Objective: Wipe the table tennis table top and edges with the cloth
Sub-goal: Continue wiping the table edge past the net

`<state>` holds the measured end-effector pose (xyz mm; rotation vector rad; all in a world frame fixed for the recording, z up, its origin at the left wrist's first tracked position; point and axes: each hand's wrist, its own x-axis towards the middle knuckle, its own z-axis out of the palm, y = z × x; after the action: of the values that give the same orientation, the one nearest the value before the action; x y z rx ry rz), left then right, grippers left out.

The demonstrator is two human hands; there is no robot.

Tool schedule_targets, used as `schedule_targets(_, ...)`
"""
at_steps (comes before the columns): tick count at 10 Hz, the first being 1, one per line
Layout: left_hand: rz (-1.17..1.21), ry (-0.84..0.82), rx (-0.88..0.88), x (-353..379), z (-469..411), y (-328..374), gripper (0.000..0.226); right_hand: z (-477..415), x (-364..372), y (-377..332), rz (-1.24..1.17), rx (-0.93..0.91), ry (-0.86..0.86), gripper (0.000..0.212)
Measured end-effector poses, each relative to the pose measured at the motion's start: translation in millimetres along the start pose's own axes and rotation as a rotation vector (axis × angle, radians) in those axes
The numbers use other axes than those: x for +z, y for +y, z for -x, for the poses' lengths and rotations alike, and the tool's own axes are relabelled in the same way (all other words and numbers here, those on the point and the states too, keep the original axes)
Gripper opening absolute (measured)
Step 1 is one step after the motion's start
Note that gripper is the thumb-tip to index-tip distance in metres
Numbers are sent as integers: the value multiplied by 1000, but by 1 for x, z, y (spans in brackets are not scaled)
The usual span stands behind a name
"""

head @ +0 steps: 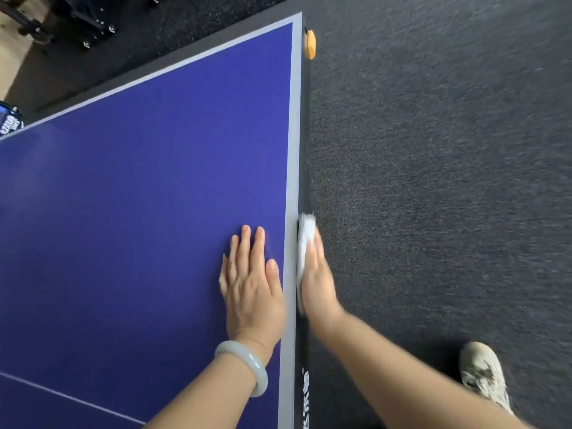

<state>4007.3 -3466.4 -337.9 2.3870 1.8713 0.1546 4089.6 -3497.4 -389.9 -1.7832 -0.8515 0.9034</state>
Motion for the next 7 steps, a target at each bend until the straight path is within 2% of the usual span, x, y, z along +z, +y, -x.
schedule_targets(1,15,-9,-2,0,0,0,62,64,-2,-12,-662,470,-157,51)
schedule_targets(2,11,-11,-8,-2,0,1,63,37,-17,-14,-599,465,-206,42)
schedule_targets(3,4,-23,-6,-3,1,1,63,-48,-32,-42,-661,398,-246,47)
schedule_targets(4,5,-29,-8,-4,1,2,62,-95,-31,-60,-703,417,-215,43)
schedule_targets(5,-6,-25,0,-3,0,2,60,-65,-20,-46,-550,320,-168,60)
schedule_targets(6,-22,-39,-2,-3,0,1,58,-12,-9,-29,-501,298,-157,65)
schedule_targets(7,-16,-35,-4,-5,-1,4,58,-23,-7,-29,-437,320,-167,68)
